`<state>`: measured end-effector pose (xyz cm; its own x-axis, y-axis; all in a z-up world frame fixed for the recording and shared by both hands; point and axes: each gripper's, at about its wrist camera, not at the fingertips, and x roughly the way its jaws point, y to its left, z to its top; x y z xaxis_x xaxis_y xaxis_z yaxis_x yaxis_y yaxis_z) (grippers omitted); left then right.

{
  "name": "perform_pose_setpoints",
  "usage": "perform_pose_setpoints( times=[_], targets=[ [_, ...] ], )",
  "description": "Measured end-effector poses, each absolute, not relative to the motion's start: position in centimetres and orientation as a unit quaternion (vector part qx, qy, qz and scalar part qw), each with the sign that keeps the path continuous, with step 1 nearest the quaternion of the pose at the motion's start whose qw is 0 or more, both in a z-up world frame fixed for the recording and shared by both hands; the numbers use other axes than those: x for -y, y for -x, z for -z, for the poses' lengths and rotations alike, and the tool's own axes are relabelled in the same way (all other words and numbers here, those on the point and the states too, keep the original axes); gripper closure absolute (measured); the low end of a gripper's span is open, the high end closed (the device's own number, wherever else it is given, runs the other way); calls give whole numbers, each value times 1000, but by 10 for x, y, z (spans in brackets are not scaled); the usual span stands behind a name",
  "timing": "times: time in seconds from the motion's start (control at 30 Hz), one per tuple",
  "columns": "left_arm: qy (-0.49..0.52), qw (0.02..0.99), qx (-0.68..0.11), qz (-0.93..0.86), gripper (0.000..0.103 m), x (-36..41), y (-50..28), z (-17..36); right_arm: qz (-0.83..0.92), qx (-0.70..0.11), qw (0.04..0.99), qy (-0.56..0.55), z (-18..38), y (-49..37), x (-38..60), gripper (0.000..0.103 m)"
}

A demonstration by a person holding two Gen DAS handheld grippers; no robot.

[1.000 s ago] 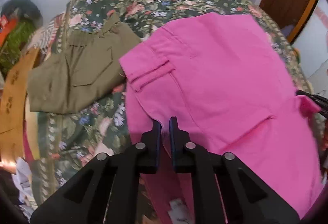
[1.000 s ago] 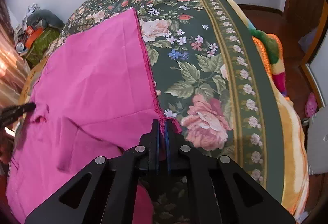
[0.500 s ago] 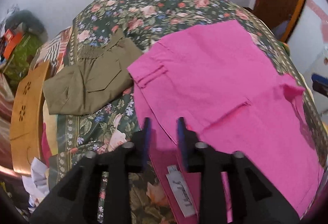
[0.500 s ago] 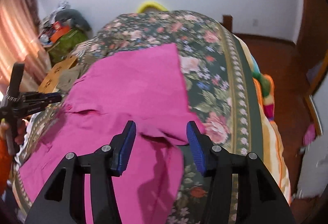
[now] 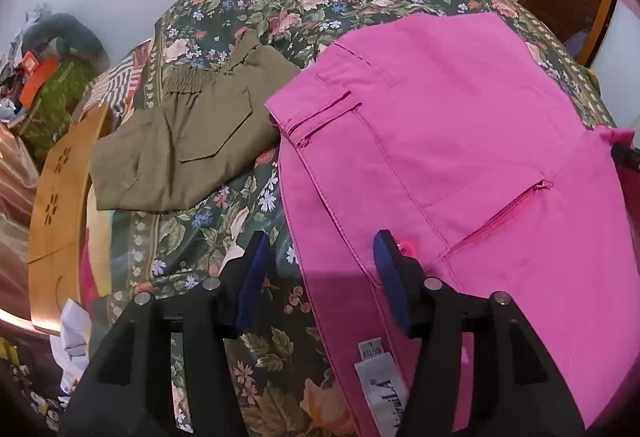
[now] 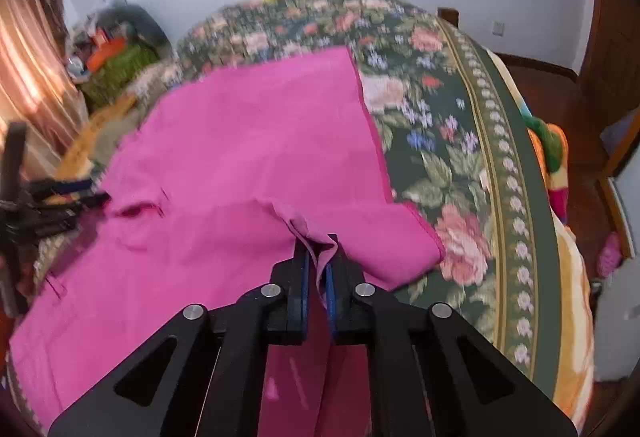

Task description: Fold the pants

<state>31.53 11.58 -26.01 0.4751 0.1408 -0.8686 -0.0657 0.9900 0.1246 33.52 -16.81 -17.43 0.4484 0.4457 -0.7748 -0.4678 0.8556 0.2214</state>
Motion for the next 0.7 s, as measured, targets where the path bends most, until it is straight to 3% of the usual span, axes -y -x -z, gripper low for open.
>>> perform_pose_setpoints(
  times=[0.07,0.13,0.33,0.47,0.63,0.67,0.7],
  targets=[
    [-48,860,-504,-61,46,-114,-314,262,-271,-449,851,8,170,-339,168,99],
    [-66,863,-496,-71,38,-110,-313,264,-260,-451,854,1,170,-348,169,99],
    [-44,865,-494,-73,26,-122,-313,268,-221,-508,832,22,212,-378,175,103],
    [-51,867,-490,-69,24,-124,-312,266,-202,-521,826,71,202,-376,173,102],
    [-65,875,-472,-85,25,-131,-297,246,-192,-521,827,87,174,-368,189,94],
    [-53,878,-469,-77,25,-138,-295,240,-196,-517,829,79,168,-369,193,90],
    [-43,881,-466,-74,25,-143,-294,235,-201,-508,834,72,157,-367,194,81]
  ],
)
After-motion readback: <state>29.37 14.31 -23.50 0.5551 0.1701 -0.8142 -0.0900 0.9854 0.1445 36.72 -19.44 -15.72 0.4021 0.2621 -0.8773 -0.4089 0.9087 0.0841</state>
